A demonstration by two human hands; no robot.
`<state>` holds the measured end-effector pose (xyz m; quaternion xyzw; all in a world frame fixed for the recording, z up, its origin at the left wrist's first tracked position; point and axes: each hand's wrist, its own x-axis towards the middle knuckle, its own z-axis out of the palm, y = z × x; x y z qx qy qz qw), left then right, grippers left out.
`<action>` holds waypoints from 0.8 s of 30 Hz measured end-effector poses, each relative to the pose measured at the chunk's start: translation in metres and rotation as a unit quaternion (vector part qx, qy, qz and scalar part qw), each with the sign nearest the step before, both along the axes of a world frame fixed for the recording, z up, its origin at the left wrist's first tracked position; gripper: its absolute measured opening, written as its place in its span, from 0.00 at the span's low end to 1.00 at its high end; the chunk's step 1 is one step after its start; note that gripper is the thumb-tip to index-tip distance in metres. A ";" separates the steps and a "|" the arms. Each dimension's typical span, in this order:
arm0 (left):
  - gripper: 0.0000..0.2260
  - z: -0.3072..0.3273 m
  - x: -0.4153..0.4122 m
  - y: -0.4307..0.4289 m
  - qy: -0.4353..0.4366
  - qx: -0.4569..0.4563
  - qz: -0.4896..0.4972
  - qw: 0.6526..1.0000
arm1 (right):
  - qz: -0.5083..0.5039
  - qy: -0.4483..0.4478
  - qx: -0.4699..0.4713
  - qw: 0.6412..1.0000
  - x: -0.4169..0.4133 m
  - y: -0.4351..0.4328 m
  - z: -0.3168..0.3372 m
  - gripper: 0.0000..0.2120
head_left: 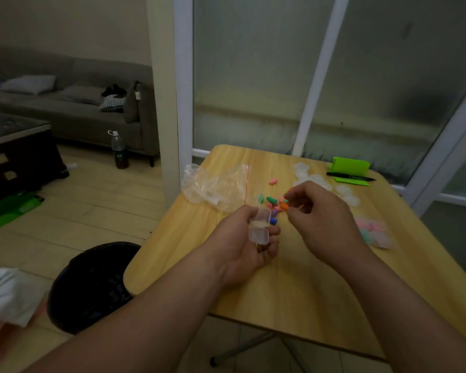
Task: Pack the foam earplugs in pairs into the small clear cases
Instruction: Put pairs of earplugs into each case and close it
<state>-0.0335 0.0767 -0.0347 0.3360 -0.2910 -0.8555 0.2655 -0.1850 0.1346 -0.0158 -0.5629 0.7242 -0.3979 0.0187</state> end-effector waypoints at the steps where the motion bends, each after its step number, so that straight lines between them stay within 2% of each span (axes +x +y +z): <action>1: 0.15 0.000 0.000 0.000 0.012 0.001 -0.005 1.000 | 0.028 -0.002 -0.006 1.000 0.007 0.007 0.005 0.11; 4: 0.16 0.001 0.000 0.002 0.031 0.007 -0.002 1.000 | 0.097 0.005 0.015 0.995 0.027 0.022 0.005 0.11; 9: 0.23 -0.001 -0.003 0.005 0.038 0.031 0.023 0.999 | 0.107 0.048 0.052 0.992 0.038 0.021 -0.007 0.14; 14: 0.19 0.002 -0.001 0.005 0.058 0.020 0.023 0.998 | 0.116 0.059 0.049 0.990 0.043 0.022 -0.008 0.13; 17: 0.15 0.004 0.001 0.005 0.061 0.003 0.012 0.998 | 0.116 0.052 0.049 0.991 0.042 0.022 -0.007 0.12; 21: 0.21 0.003 0.003 0.003 0.051 0.000 0.025 0.998 | 0.126 0.039 0.046 0.990 0.041 0.022 -0.007 0.12; 24: 0.22 0.004 0.005 0.001 0.030 -0.009 0.040 0.999 | 0.126 -0.007 0.001 0.992 0.041 0.023 -0.004 0.09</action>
